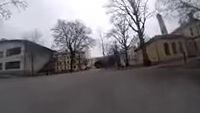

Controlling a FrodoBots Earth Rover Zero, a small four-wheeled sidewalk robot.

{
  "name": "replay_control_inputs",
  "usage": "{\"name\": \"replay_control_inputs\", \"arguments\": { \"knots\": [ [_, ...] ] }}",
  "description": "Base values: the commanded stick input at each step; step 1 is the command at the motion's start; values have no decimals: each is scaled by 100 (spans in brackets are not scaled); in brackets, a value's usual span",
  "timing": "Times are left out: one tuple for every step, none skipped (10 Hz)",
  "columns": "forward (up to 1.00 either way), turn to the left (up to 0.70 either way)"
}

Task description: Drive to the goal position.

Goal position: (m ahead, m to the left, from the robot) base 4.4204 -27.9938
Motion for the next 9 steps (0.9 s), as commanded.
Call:
{"name": "replay_control_inputs", "arguments": {
  "knots": [
    [100, 1],
    [100, 1],
    [100, 1],
    [100, 1],
    [100, 1],
    [100, 1],
    [100, 1],
    [100, 1],
    [100, 1]
  ]
}}
